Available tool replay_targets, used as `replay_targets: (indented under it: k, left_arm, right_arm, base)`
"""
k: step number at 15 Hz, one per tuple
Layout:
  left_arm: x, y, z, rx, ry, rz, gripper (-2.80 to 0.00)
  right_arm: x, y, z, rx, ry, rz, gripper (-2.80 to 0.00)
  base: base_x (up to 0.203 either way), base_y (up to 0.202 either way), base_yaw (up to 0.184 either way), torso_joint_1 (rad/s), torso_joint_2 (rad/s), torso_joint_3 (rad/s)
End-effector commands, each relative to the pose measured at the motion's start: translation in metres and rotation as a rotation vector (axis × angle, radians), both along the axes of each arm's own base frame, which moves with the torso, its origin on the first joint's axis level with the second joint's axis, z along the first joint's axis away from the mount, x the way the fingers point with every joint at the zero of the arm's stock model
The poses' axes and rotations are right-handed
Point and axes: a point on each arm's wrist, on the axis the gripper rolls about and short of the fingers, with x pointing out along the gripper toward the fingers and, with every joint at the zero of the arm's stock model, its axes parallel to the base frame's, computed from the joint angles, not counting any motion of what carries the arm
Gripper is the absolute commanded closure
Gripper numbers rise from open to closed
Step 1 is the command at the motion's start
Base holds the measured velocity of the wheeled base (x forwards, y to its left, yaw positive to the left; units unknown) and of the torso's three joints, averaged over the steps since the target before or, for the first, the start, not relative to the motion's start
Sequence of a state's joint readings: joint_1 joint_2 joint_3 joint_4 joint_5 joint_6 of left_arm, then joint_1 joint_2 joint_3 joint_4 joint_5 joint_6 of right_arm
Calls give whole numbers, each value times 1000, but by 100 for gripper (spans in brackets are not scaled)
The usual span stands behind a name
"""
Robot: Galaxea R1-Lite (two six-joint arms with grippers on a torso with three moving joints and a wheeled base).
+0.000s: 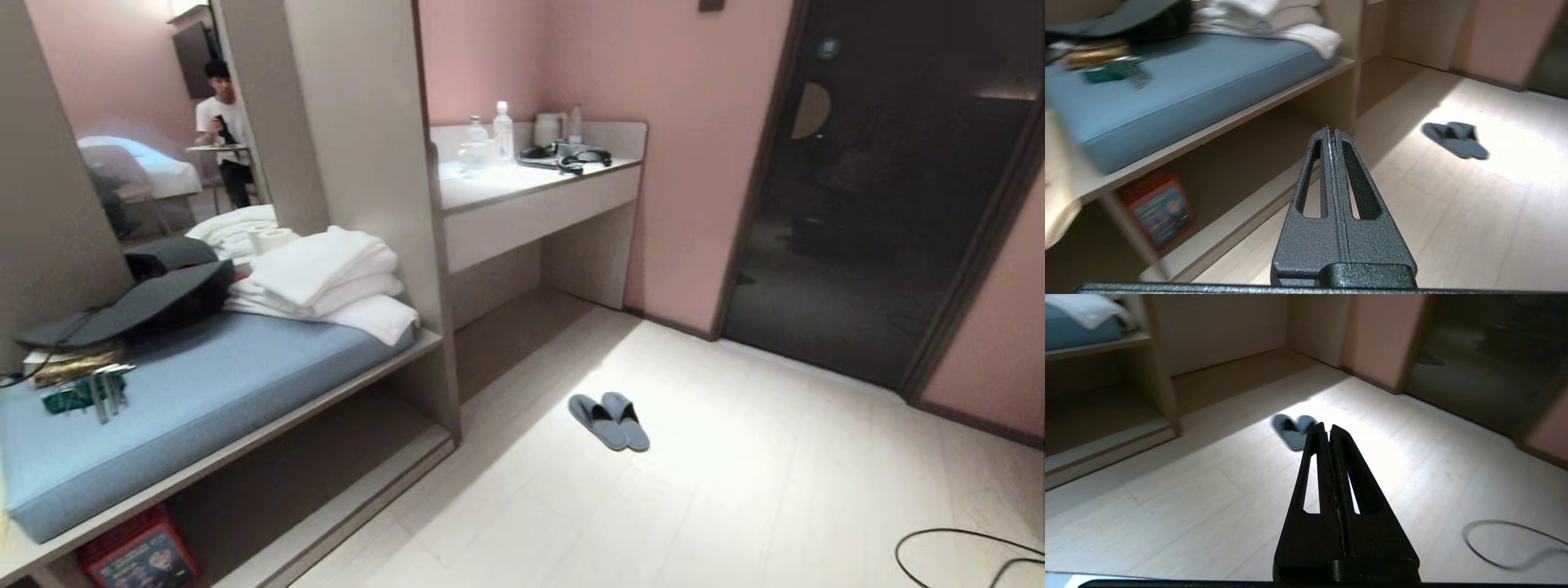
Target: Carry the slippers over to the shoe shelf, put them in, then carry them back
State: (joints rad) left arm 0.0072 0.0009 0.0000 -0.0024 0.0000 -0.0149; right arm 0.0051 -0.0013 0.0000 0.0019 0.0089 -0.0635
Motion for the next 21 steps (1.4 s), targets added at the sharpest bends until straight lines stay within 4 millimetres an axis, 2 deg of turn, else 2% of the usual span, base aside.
replay_targets:
  k: [1, 21]
  left_arm:
    - [0, 0, 0, 0, 0, 0, 0]
    - [0, 0, 0, 0, 0, 0, 0]
  right_arm:
    - [0, 0, 0, -1, 1, 1, 0]
    - [0, 0, 0, -1, 1, 1, 0]
  base:
    - [0, -6, 174, -1, 3, 2]
    - [2, -9, 174, 2, 2, 2]
